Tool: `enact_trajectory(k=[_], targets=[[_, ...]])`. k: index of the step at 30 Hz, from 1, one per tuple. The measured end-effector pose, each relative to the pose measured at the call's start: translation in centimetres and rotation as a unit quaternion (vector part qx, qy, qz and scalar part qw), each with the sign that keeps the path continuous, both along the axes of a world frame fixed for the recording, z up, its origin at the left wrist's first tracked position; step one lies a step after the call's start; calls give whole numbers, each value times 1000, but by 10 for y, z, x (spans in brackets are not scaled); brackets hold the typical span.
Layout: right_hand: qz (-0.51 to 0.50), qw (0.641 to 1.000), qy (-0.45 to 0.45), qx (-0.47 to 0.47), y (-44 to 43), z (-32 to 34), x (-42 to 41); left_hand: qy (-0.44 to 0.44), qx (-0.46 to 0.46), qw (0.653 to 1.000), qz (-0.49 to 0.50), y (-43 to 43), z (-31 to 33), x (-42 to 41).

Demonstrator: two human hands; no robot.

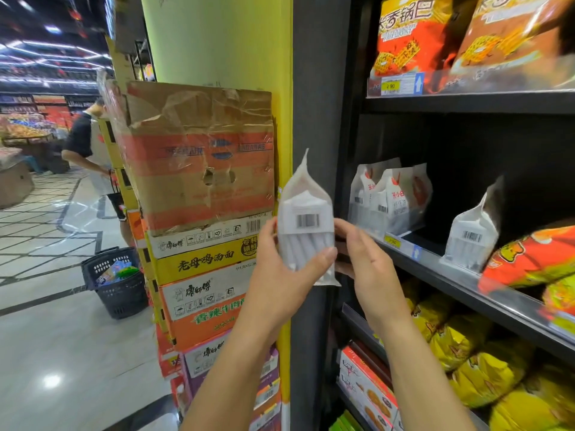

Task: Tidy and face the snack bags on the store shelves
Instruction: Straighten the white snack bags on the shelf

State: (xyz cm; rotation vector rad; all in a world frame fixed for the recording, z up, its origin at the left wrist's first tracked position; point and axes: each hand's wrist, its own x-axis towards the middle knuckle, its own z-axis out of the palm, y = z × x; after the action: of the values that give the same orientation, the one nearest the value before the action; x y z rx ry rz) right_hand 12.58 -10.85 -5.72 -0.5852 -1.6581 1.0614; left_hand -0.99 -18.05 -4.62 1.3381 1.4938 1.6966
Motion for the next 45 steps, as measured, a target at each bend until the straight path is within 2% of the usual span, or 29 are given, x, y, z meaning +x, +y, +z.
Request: enact_trajectory(k=[5,8,12,14,16,18,21,24,26,30,32,39,42,45], targets=[[38,999,23,-7,8,-1,3,-81,20,996,27,5,-3,-17],[58,998,28,10,12,-1,5,-126,23,992,3,7,-2,-25],[-23,998,52,5,18,6,11,-219,21,973,-68,4,-4,-33],[-78,996,42,-22,27,12,17,-284,14,953,-107,1,-8,-38],[-88,994,-15,-67,37,17,26,-344,6,927,-147,0,-12,-44],[-21,987,-38,-153,46,20,33,-385,1,904,-185,-1,-13,-46],[95,964,-17,-247,46,27,39,-407,-6,888,-213,3,-14,-43],[80,959,4,-271,47,32,43,-420,-16,881,-216,11,-14,-39],[51,963,14,-265,50,33,47,-411,-24,890,-197,15,-12,-40],[13,979,-9,-201,59,27,61,-315,-55,938,-135,28,-9,-40],[11,985,-21,-173,62,26,67,-279,-76,951,-109,34,-6,-34],[-14,991,-70,-109,79,30,97,-233,-57,964,-113,66,-5,-9],[-83,987,-124,-61,87,42,114,-200,-33,975,-87,80,-3,7],[-158,968,-196,-3,94,56,135,-167,0,985,-52,98,-1,20]])
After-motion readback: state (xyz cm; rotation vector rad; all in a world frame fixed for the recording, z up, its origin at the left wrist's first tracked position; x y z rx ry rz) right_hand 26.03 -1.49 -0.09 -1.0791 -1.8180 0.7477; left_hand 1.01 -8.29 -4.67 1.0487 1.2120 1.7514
